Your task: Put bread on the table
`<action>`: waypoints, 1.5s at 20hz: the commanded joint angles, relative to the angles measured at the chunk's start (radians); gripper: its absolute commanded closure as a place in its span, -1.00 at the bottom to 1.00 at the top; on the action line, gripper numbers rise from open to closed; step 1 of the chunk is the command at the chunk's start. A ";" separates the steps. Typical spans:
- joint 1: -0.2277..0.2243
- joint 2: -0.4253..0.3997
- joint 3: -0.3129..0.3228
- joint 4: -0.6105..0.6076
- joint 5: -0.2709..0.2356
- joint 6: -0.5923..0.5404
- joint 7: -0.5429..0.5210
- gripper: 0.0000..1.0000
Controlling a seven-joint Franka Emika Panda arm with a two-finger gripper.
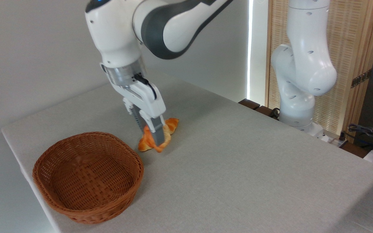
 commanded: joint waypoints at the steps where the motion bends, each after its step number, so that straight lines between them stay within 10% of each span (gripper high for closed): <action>1: -0.030 -0.027 0.000 -0.059 -0.010 -0.007 -0.003 -1.00; 30: -0.016 -0.049 0.052 0.154 0.026 -0.002 -0.030 -1.00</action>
